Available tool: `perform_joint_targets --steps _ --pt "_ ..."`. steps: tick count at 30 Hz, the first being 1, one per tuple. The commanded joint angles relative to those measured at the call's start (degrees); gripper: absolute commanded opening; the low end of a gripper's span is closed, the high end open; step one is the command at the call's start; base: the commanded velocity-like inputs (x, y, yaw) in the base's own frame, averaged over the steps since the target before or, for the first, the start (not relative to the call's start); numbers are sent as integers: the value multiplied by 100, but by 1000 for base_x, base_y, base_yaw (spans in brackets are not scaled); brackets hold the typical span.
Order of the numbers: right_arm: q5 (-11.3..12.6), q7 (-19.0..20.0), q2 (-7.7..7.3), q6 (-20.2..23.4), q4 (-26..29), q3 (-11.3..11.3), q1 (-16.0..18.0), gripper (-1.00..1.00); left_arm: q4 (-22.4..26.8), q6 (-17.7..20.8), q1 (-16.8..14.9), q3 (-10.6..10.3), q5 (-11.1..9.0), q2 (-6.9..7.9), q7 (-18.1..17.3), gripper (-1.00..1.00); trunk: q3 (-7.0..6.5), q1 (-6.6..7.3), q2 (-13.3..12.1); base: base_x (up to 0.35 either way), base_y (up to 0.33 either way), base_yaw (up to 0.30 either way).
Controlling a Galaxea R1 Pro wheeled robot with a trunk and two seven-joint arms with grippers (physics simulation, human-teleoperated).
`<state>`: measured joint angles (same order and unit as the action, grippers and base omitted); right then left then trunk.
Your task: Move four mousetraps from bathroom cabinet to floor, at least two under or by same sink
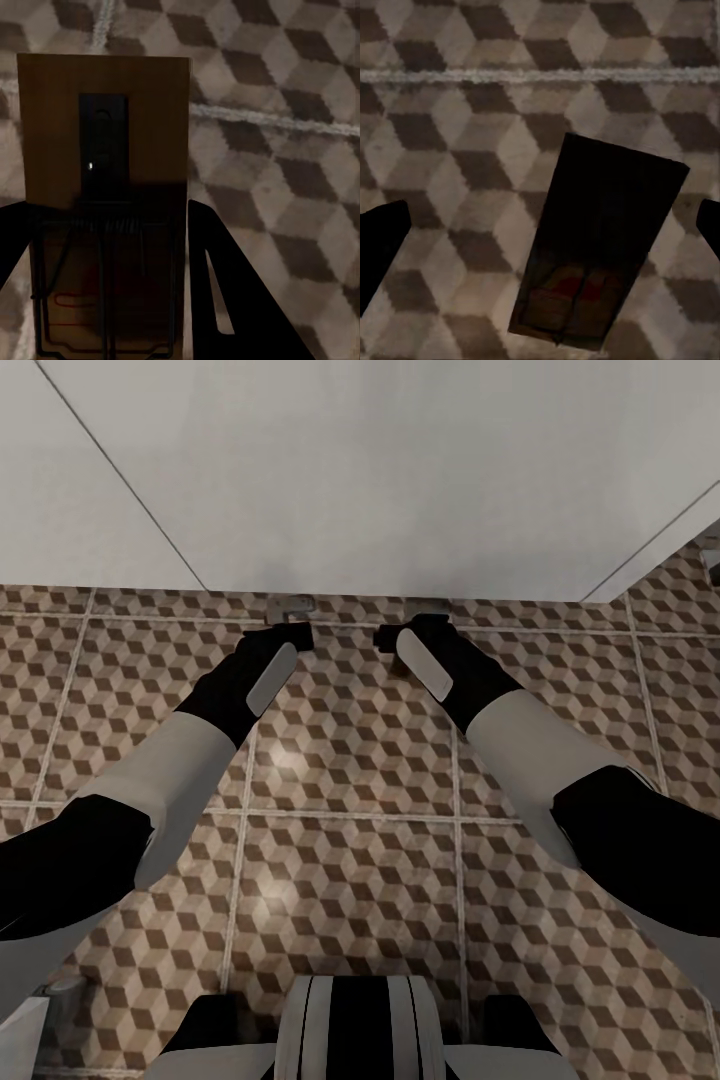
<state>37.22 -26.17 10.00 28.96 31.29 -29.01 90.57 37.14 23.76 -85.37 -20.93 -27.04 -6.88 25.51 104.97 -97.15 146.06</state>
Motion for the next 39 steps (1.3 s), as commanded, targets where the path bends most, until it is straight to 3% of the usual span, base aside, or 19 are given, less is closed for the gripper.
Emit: perform_joint_targets --steps 1,39 --pt "39 -47 0 14 2 -18 5 100 5 0 -5 -32 -40 4 94 -100 3 1 1 0 0 0" --pt "40 -30 0 -75 -219 -17 5 100 3 -56 -5 -31 -45 2 182 -100 3 1 1 0 0 0"
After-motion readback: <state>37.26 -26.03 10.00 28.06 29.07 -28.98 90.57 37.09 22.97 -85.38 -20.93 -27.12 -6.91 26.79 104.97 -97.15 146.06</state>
